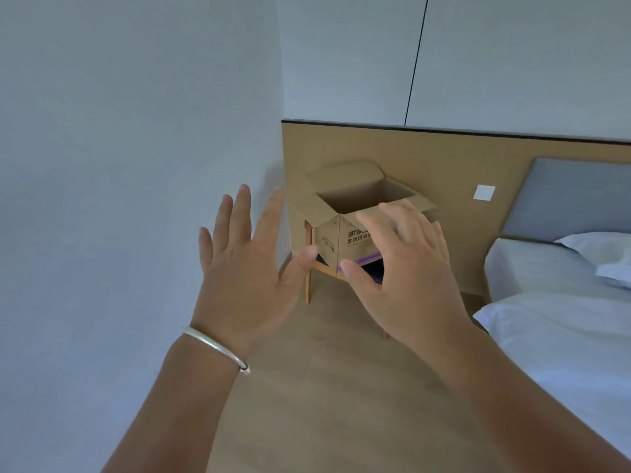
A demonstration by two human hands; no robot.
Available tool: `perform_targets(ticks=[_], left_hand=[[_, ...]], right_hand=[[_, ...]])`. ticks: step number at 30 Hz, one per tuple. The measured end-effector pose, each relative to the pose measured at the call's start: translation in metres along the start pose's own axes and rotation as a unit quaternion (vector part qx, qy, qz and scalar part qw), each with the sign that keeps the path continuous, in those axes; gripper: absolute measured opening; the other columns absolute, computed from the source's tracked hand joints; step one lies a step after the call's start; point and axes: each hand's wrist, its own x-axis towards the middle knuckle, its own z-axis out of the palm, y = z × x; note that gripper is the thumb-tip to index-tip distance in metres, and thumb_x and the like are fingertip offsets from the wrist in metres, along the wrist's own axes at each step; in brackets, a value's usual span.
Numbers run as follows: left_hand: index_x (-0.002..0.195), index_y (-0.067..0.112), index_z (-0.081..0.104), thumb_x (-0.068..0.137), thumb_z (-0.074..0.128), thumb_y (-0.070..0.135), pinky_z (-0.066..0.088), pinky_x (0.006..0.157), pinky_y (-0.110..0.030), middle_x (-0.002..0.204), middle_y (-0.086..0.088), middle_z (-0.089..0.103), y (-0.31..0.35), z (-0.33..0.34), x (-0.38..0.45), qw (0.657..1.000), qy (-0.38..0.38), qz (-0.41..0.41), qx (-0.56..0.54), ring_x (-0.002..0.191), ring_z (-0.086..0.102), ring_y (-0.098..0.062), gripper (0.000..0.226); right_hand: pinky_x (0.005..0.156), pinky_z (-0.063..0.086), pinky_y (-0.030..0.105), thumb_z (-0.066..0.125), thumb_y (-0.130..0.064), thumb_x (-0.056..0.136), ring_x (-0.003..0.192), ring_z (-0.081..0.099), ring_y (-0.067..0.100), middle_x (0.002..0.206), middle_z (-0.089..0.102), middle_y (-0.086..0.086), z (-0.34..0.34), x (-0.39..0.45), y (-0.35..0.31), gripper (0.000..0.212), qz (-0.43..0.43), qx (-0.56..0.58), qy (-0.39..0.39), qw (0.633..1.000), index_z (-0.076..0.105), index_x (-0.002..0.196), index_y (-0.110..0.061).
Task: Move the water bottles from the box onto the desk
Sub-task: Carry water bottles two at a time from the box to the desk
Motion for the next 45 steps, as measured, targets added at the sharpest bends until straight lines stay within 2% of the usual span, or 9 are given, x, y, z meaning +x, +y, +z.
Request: perform_targets(ticks=[4, 11, 18, 26, 33, 38, 41, 45], left_hand=[[0.154, 0.044, -0.003, 0.085, 0.024, 0.071, -0.004, 0.12, -0.048, 0.166, 0.001, -0.008, -0.018, 0.031, 0.077, 0.999, -0.019, 0.026, -0.015, 0.151, -0.014, -0.018, 0.078], [0.154, 0.042, -0.003, 0.085, 0.024, 0.07, -0.006, 0.119, -0.048, 0.166, 0.002, -0.009, -0.024, 0.095, 0.169, 0.998, -0.051, 0.043, -0.017, 0.151, -0.014, -0.019, 0.079], [0.153, 0.042, -0.006, 0.084, 0.019, 0.071, -0.007, 0.118, -0.05, 0.165, 0.0, -0.01, -0.001, 0.19, 0.256, 0.997, -0.062, 0.037, 0.026, 0.151, -0.016, -0.022, 0.079], [0.154, 0.041, -0.005, 0.086, 0.023, 0.067, -0.004, 0.12, -0.051, 0.165, 0.002, -0.011, 0.045, 0.279, 0.351, 0.995, -0.085, -0.013, 0.046, 0.151, -0.017, -0.021, 0.078], [0.153, 0.043, -0.006, 0.083, 0.017, 0.07, -0.002, 0.121, -0.051, 0.165, -0.001, -0.009, 0.069, 0.341, 0.411, 0.993, -0.109, -0.022, 0.045, 0.151, -0.015, -0.021, 0.079], [0.153, 0.043, -0.007, 0.093, 0.026, 0.066, -0.004, 0.12, -0.05, 0.165, 0.001, -0.01, 0.066, 0.385, 0.456, 0.99, -0.137, -0.019, 0.038, 0.15, -0.017, -0.02, 0.072], [0.153, 0.043, -0.009, 0.096, 0.033, 0.062, -0.006, 0.121, -0.049, 0.165, 0.001, -0.012, 0.062, 0.414, 0.488, 0.988, -0.153, -0.023, 0.023, 0.15, -0.018, -0.018, 0.073], [0.153, 0.043, -0.005, 0.091, 0.027, 0.066, -0.005, 0.121, -0.049, 0.165, 0.001, -0.01, 0.05, 0.462, 0.542, 0.987, -0.155, -0.026, -0.018, 0.15, -0.017, -0.018, 0.074]], right_hand=[[0.118, 0.022, 0.058, 0.05, -0.051, 0.087, 0.148, 0.024, 0.026, 0.15, 0.042, 0.004, 0.033, 0.06, 0.014, 0.059, 0.021, -0.011, 0.022, 0.999, 0.046, 0.141, -0.028], [0.117, 0.024, 0.058, 0.049, -0.051, 0.087, 0.146, 0.027, 0.026, 0.148, 0.043, 0.005, 0.082, 0.138, 0.068, 0.059, 0.052, -0.023, 0.007, 0.998, 0.047, 0.14, -0.025], [0.121, 0.014, 0.053, 0.045, -0.053, 0.087, 0.15, 0.017, 0.023, 0.154, 0.037, 0.004, 0.127, 0.224, 0.172, 0.063, 0.071, -0.033, -0.032, 0.996, 0.043, 0.145, -0.027], [0.121, 0.015, 0.051, 0.041, -0.054, 0.086, 0.149, 0.018, 0.022, 0.154, 0.037, 0.003, 0.141, 0.315, 0.296, 0.066, 0.086, -0.006, -0.045, 0.995, 0.041, 0.147, -0.026], [0.12, 0.019, 0.054, 0.053, -0.048, 0.092, 0.148, 0.022, 0.025, 0.151, 0.04, 0.003, 0.161, 0.363, 0.376, 0.058, 0.103, 0.009, -0.044, 0.994, 0.044, 0.144, -0.025], [0.12, 0.019, 0.055, 0.059, -0.044, 0.091, 0.149, 0.021, 0.022, 0.151, 0.039, 0.001, 0.186, 0.396, 0.414, 0.059, 0.12, -0.004, -0.066, 0.991, 0.043, 0.145, -0.026], [0.12, 0.017, 0.055, 0.056, -0.047, 0.09, 0.149, 0.02, 0.021, 0.151, 0.039, 0.0, 0.205, 0.419, 0.432, 0.059, 0.128, -0.011, -0.08, 0.988, 0.042, 0.144, -0.028], [0.121, 0.017, 0.053, 0.044, -0.053, 0.087, 0.148, 0.019, 0.02, 0.151, 0.039, -0.001, 0.239, 0.467, 0.462, 0.063, 0.138, -0.038, -0.104, 0.984, 0.042, 0.145, -0.029]])
